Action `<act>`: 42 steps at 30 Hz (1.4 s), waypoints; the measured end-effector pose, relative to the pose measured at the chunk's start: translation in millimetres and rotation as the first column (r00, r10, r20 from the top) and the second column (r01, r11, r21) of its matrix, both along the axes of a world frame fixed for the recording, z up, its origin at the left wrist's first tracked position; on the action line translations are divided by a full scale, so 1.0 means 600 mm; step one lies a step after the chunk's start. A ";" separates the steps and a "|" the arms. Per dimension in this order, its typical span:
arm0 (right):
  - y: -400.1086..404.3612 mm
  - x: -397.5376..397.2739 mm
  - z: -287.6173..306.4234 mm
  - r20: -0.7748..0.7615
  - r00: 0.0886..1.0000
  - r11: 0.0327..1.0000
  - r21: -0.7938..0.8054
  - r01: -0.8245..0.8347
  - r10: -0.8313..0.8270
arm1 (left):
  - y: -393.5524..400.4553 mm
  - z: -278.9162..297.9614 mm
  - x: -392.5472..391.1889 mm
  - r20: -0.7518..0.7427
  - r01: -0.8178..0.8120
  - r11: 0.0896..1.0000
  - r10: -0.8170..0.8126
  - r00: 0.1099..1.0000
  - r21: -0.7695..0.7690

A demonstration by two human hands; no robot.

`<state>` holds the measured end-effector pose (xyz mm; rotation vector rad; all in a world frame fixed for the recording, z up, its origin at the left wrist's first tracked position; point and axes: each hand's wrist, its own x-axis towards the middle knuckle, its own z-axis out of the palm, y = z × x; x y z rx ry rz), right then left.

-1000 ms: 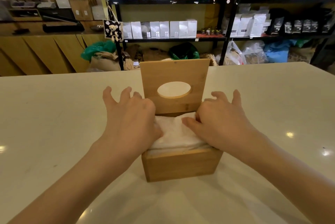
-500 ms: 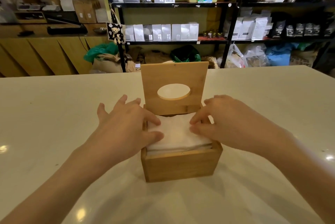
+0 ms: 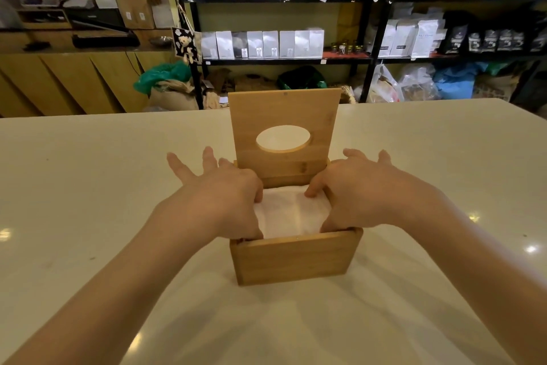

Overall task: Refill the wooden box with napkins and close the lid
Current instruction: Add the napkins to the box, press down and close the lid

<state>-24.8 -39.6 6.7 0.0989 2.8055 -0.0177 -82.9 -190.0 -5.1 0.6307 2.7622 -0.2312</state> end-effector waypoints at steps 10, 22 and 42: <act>0.014 0.009 0.006 -0.273 0.959 0.989 -0.144 0.040 -0.079 | -0.011 0.018 -0.004 -0.156 -0.033 0.998 0.041 0.987 0.058; 0.002 0.003 0.001 -0.256 0.963 0.996 -0.065 0.064 -0.079 | -0.003 0.007 -0.013 -0.174 -0.022 0.999 0.030 0.984 0.048; -0.018 0.006 -0.026 -0.345 0.931 0.990 -0.119 0.080 -0.117 | -0.006 -0.024 -0.007 0.061 -0.079 0.841 0.054 0.997 0.535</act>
